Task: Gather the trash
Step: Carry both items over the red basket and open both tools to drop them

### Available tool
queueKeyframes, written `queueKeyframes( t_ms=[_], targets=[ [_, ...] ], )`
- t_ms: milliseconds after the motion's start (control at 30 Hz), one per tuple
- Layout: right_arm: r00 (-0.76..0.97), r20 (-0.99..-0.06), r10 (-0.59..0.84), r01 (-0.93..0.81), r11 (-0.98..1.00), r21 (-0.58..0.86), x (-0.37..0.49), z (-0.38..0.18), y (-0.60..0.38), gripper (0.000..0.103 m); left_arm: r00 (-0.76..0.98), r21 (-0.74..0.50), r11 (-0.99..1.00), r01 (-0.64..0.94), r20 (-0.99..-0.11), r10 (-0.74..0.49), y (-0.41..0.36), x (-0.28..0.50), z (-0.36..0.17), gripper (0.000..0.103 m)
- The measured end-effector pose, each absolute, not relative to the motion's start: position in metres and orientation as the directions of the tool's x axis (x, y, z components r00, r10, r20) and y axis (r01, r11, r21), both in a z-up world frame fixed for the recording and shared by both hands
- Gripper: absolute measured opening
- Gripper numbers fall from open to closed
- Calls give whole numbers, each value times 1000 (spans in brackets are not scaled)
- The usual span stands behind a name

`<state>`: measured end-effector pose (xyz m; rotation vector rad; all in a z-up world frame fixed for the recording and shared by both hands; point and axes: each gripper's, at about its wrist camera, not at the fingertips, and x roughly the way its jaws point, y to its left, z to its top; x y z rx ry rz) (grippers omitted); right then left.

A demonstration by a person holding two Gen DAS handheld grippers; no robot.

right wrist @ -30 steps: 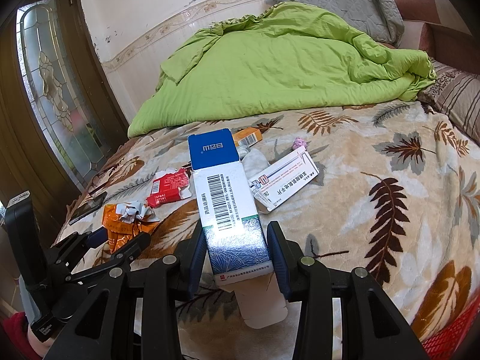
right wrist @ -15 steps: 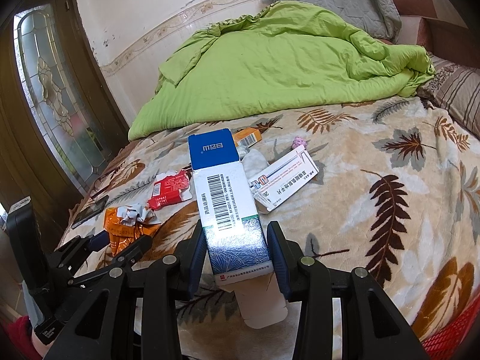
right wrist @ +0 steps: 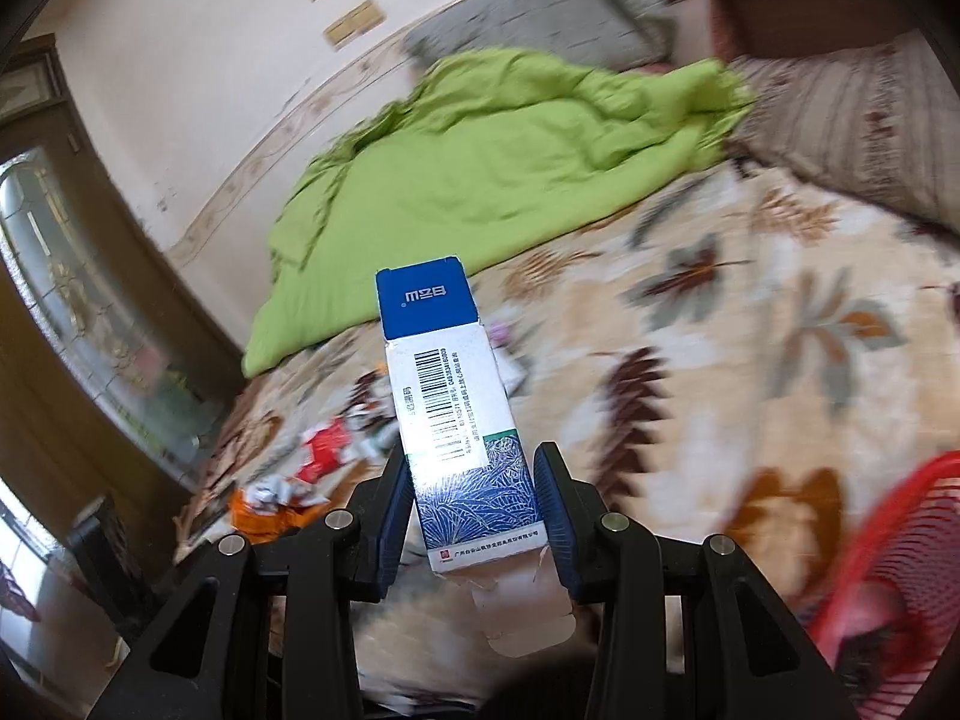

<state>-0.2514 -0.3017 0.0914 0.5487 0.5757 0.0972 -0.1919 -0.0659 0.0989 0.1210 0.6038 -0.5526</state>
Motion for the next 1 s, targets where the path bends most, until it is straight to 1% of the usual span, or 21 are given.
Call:
queueKeyframes(
  t_ms=[133, 300, 433, 500, 600, 700, 800, 833, 867, 900, 1000],
  targets=[
    [835, -531, 141, 155, 867, 474, -288, 90, -343, 44, 618, -62, 779, 624, -571, -540, -108, -209, 110, 56],
    [808, -589, 1, 328, 830, 451, -339, 79, -395, 44, 490, -96, 658, 747, -590, -642, -170, -232, 118, 56],
    [766, -638, -72, 436, 789, 434, -372, 66, -417, 44, 352, -159, 548, 821, -615, -706, -222, -249, 120, 56],
    [754, -649, -97, 465, 777, 424, -388, 62, -427, 44, 293, -181, 500, 847, -626, -722, -247, -257, 119, 56],
    [743, -655, -138, 500, 766, 405, -404, 62, -426, 44, 257, -158, 455, 877, -646, -719, -281, -271, 112, 56],
    [740, -658, -143, 517, 746, 419, -425, 59, -431, 44, 193, -175, 414, 894, -682, -705, -314, -276, 101, 56],
    [732, -665, -150, 531, 737, 419, -435, 56, -436, 45, 124, -221, 387, 895, -711, -692, -336, -278, 91, 59],
    [729, -666, -159, 539, 732, 416, -437, 58, -427, 45, 118, -228, 388, 893, -714, -691, -338, -277, 91, 63],
    [727, -667, -161, 545, 726, 419, -438, 59, -423, 45, 121, -226, 391, 892, -714, -690, -338, -278, 91, 67],
    [724, -670, -162, 550, 721, 421, -441, 57, -432, 46, 128, -219, 391, 894, -712, -691, -339, -277, 92, 72],
    [710, -680, -181, 574, 708, 411, -449, 56, -439, 50, 187, -183, 422, 888, -695, -695, -331, -275, 96, 75]
  ],
)
